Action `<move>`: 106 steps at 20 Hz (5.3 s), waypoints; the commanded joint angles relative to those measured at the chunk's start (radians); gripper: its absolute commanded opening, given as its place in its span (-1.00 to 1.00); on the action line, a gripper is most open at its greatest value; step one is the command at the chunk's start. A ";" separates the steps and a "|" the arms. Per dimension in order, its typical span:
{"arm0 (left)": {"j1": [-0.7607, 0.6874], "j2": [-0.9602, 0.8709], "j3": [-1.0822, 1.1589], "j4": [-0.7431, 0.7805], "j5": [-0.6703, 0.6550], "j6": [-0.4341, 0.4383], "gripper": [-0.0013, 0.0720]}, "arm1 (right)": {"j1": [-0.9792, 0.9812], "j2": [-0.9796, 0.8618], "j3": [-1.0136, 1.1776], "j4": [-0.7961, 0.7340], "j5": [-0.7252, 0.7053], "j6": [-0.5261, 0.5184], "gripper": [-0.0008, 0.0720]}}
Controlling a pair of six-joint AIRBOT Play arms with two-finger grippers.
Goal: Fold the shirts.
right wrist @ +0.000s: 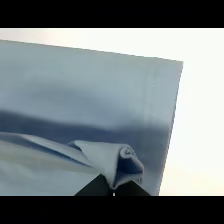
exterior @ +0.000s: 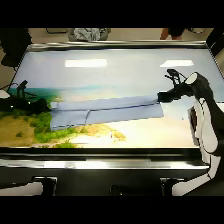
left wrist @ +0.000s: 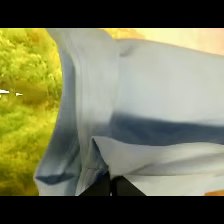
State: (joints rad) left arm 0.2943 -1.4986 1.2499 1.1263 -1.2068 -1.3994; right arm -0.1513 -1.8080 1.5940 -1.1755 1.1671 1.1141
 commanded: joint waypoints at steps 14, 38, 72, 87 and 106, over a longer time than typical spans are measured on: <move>-0.042 0.103 0.171 -0.040 -0.135 -0.015 -0.04 | -0.240 -0.167 0.045 0.375 0.230 -0.099 1.00; -0.817 -0.302 0.110 -0.796 0.417 0.009 -0.86 | 0.068 0.525 0.046 0.294 0.313 0.111 -0.86; -0.010 0.401 0.134 -0.186 0.044 -0.014 -0.87 | 0.294 0.147 0.046 -0.044 0.203 0.142 0.99; -0.010 0.400 0.134 -0.187 0.019 -0.014 -0.87 | 0.252 -0.071 -0.195 0.580 0.006 0.063 -0.61; -0.010 0.396 0.133 -0.186 0.021 0.017 -0.87 | -0.583 0.225 0.441 0.376 0.483 0.193 -0.86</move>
State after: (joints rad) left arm 0.2836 -1.1027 1.3834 0.9401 -1.1870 -1.3865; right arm -0.5938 -1.6199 1.9884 -0.7803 1.6104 1.2655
